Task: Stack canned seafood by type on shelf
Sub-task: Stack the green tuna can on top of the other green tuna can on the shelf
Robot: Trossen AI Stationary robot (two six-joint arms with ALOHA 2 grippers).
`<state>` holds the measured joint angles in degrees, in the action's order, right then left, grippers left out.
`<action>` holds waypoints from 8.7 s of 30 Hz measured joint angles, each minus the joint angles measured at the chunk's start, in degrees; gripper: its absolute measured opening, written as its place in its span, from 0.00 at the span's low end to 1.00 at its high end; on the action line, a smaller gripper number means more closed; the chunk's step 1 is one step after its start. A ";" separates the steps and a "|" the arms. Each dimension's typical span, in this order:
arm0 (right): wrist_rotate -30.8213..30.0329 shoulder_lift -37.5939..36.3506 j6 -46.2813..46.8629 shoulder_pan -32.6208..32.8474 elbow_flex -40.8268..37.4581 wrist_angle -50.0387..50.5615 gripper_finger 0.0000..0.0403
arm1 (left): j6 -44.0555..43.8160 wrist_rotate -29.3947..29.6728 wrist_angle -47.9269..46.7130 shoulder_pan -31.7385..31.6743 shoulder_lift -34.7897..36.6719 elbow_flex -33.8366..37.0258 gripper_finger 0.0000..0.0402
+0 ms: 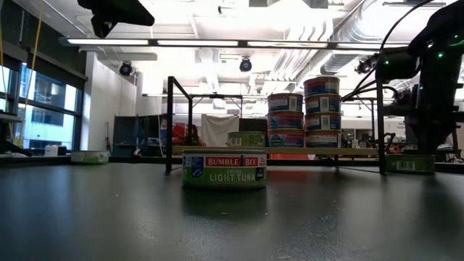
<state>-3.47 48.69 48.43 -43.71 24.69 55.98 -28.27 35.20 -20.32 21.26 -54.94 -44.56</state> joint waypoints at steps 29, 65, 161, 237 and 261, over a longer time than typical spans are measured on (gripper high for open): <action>1.64 0.07 2.11 13.60 -0.20 0.27 0.00 | -0.15 0.00 0.00 -0.02 -0.02 0.00 0.00; 2.13 5.22 28.03 36.30 0.33 -5.04 0.00 | 3.45 0.24 -2.16 -0.35 -0.04 0.00 0.00; 3.92 44.87 28.23 73.28 22.80 -53.74 0.00 | 0.72 -10.69 20.17 1.20 -46.56 -3.14 0.00; -4.97 56.73 13.95 80.97 45.14 -32.41 0.00 | 20.87 -29.21 30.51 0.54 -64.60 -22.43 0.00; -6.49 53.53 -9.64 65.01 62.35 -13.26 0.05 | 0.91 -15.40 17.55 -3.30 -25.93 8.14 0.00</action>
<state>-9.96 102.22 38.79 21.30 87.04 42.73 -27.36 19.80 -2.77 17.96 -80.87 -36.42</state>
